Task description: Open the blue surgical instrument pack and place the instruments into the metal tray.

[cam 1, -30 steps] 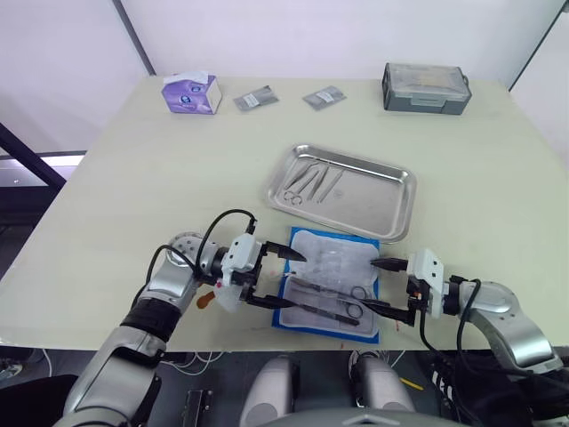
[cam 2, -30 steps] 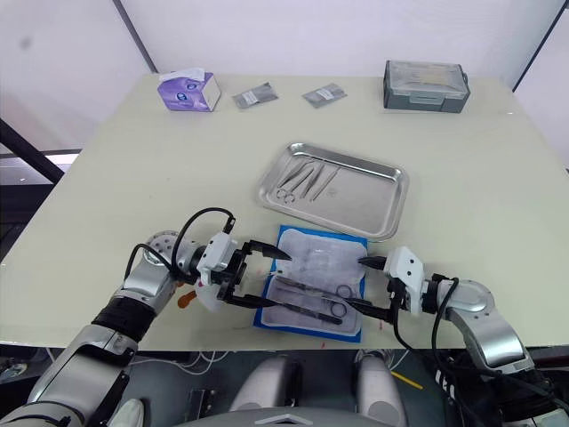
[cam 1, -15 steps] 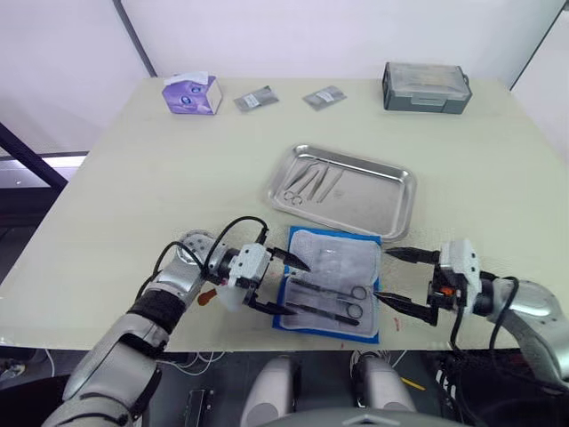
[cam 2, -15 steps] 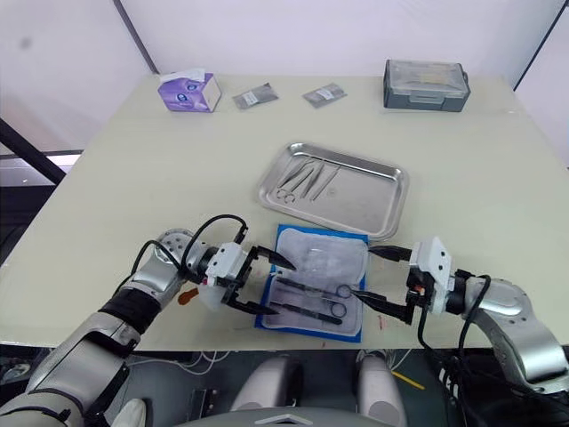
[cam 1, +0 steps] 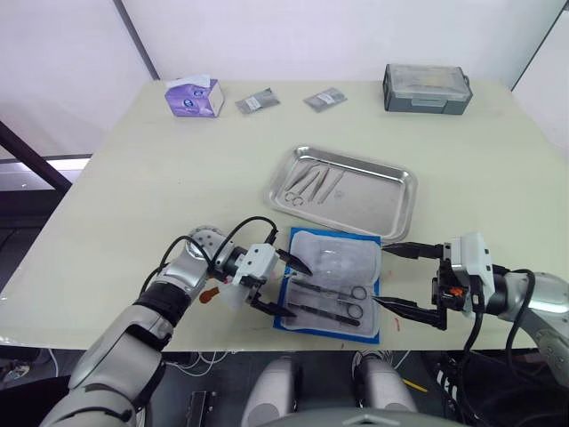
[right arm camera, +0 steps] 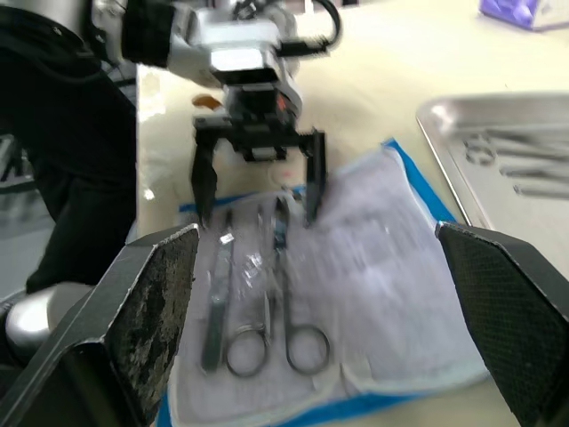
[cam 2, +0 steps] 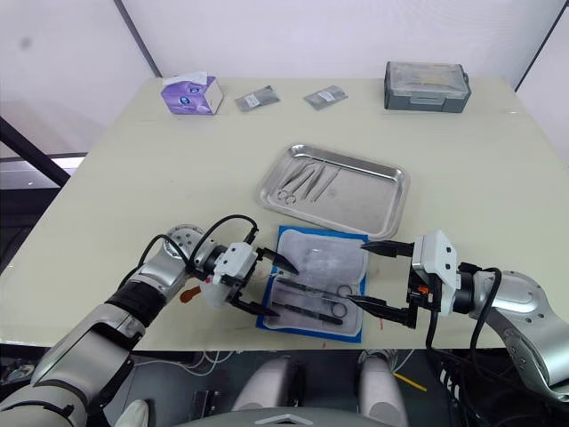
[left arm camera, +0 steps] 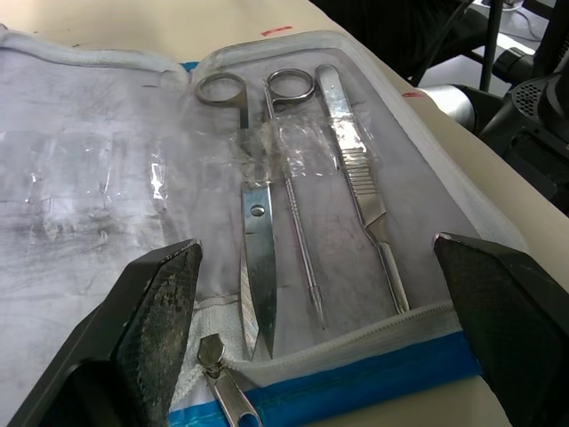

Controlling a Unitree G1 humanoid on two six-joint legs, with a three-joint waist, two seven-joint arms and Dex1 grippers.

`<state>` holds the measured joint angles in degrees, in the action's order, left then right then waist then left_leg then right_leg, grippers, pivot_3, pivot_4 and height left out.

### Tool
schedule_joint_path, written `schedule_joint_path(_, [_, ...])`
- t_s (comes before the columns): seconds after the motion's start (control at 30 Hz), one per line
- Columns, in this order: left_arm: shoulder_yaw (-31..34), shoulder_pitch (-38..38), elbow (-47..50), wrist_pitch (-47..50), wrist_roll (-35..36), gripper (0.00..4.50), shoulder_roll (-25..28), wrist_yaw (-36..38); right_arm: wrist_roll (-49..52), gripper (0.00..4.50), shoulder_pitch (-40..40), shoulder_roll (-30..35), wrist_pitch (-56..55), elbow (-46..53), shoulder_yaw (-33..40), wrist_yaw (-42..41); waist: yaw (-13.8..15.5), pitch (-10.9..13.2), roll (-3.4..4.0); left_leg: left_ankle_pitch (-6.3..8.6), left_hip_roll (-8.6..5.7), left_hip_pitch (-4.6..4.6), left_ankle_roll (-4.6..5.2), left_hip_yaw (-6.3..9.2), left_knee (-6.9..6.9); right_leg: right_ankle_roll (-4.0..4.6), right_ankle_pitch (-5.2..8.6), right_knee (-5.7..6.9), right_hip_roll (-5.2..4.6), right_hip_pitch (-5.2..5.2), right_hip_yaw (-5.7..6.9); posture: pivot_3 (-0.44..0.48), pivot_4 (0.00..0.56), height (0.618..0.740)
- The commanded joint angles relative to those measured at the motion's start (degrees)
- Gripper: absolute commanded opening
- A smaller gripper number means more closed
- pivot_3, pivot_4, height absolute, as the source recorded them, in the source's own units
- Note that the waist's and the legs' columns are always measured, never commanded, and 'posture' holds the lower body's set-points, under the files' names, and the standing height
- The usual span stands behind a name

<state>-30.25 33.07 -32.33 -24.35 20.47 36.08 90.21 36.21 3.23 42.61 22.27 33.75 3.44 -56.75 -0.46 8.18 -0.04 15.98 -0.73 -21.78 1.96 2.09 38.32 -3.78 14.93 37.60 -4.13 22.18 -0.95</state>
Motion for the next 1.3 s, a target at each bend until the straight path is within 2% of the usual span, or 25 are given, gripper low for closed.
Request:
schedule_joint_path(0.03, [-1.71, -2.68, -4.18, 1.96, -5.46, 4.42, -0.70, 2.29, 1.55, 4.50, -0.73, 0.63, 0.06, 2.16, 2.06, 0.25, 0.01, -0.02, 0.03, 0.00, 0.00, 0.00, 0.00, 0.00, 0.00, 0.00, 0.00, 0.00, 0.00, -0.01, 0.00, 0.000, 0.150, 0.734])
schedule_joint_path(0.3, [-2.22, -2.12, -7.13, 2.05, -9.76, 4.42, -1.62, 2.18, 2.00, 4.50, -2.48, 1.20, 0.62, 2.80, 1.39, 0.26, 0.06, -0.28, 0.41, 0.01, -0.02, 0.03, 0.02, 0.00, 0.00, -0.01, 0.01, 0.00, 0.00, -0.02, -0.02, 0.000, 0.150, 0.734])
schedule_joint_path(0.63, [-2.61, -1.60, -12.23, 0.52, -13.45, 4.42, -3.85, 1.24, 1.75, 4.50, -3.69, 1.07, 1.06, 3.48, 0.94, 0.83, 0.36, -0.77, 0.88, 0.15, -0.05, 0.29, 0.25, 0.05, 0.00, -0.10, 0.06, -0.34, -0.01, -0.54, 0.05, 0.000, 0.150, 0.734])
schedule_joint_path(0.77, [-3.32, -2.28, -14.17, -1.37, -13.06, 4.42, -4.94, 2.28, 1.10, 4.50, -3.49, 1.01, 0.52, 3.58, 0.64, 1.15, 0.62, -1.14, 1.25, 0.17, -0.06, 0.36, 0.29, 0.04, -0.01, -0.12, 0.06, -0.46, -0.02, -0.64, 0.03, 0.000, 0.150, 0.734])
schedule_joint_path(1.0, [-4.89, -0.44, -17.91, -4.21, -14.62, 4.42, -5.74, 2.29, -0.91, 4.50, -2.31, -0.56, 0.28, 5.39, -1.59, 3.66, 1.11, -1.49, 1.46, 0.22, -0.08, 0.38, 0.37, 0.02, -0.03, -0.14, 0.06, -0.55, -0.01, -0.66, 0.01, 0.000, 0.150, 0.734])
schedule_joint_path(1.3, [-8.77, 2.12, -19.95, -5.86, -13.56, 4.42, -7.25, 2.29, -0.70, 4.50, -0.55, -0.60, 1.14, 7.55, -1.10, 5.68, 1.32, -1.49, 1.45, 0.38, -0.07, 1.08, 0.63, 0.08, -0.14, -0.26, 0.24, -0.87, -0.03, -1.44, 0.00, 0.000, 0.150, 0.734])
